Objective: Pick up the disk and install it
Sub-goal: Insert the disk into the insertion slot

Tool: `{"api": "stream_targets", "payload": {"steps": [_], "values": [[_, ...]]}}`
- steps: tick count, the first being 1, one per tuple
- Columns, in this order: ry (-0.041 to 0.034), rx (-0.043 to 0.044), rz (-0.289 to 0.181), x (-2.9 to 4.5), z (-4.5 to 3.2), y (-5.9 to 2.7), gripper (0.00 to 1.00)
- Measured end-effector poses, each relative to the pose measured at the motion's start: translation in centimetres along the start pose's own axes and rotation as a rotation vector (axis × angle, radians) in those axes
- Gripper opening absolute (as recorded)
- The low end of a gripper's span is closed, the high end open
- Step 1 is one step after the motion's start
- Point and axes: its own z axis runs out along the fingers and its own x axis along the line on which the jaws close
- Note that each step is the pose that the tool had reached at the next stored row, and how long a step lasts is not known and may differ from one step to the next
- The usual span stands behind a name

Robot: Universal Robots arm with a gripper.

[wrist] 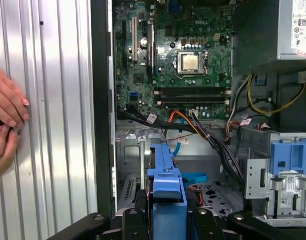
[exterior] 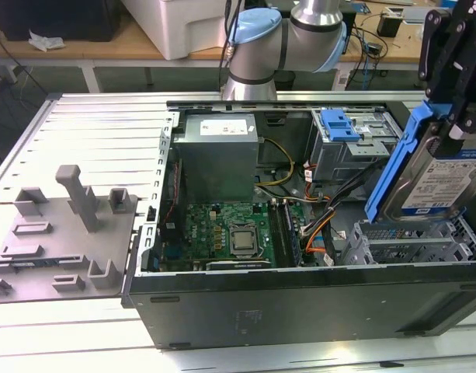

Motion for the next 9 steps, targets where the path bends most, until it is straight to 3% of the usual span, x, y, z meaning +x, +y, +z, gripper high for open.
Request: {"api": "stream_targets", "payload": {"steps": [9], "values": [[0.0001,0.0000,0.000,0.32,0.38,0.02,0.37]]}}
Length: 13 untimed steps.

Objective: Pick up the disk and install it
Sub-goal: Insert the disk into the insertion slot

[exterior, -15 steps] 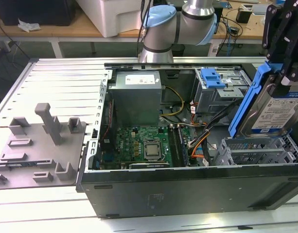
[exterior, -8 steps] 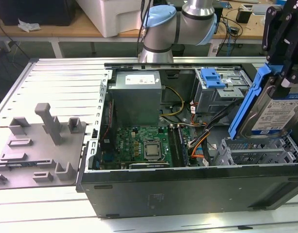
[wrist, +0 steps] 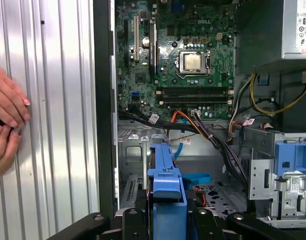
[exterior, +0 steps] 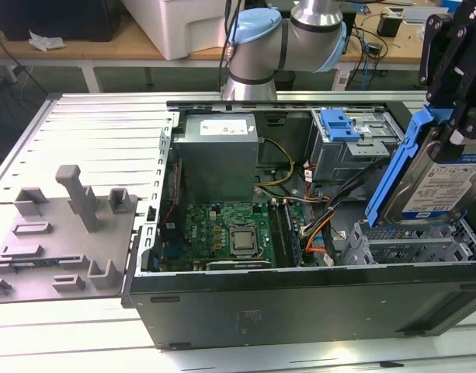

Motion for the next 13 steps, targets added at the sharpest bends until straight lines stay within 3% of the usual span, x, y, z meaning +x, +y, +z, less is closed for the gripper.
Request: {"api": "stream_targets", "payload": {"steps": [13], "values": [[-0.0002,0.0000,0.000,0.00,0.50,0.03,0.37]]}}
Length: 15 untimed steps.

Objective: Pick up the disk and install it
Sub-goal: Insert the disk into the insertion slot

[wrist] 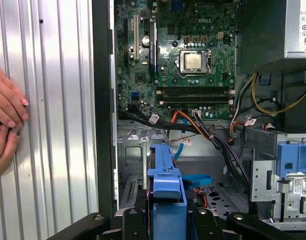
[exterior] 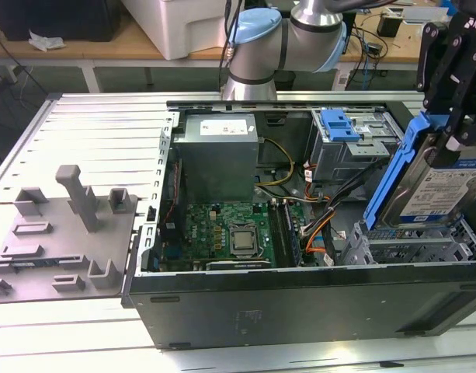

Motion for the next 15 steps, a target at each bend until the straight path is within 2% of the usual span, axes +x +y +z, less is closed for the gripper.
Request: {"api": "stream_targets", "payload": {"steps": [15], "values": [[0.0001,0.0001,0.000,0.00,0.54,0.04,0.37]]}}
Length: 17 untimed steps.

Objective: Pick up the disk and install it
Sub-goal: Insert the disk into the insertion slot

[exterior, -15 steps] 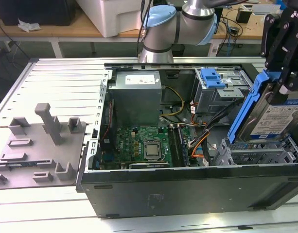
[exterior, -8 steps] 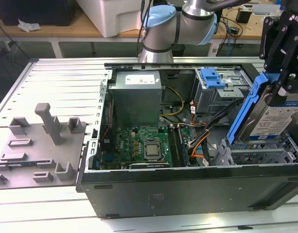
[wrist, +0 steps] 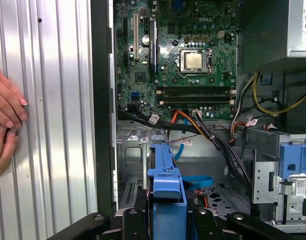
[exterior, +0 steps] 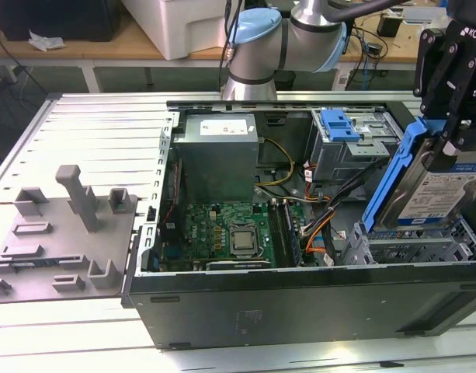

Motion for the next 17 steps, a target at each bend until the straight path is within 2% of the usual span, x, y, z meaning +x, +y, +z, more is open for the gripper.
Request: {"api": "stream_targets", "payload": {"steps": [17], "values": [[0.0000,0.0000,0.000,0.03,0.46,0.03,0.37]]}}
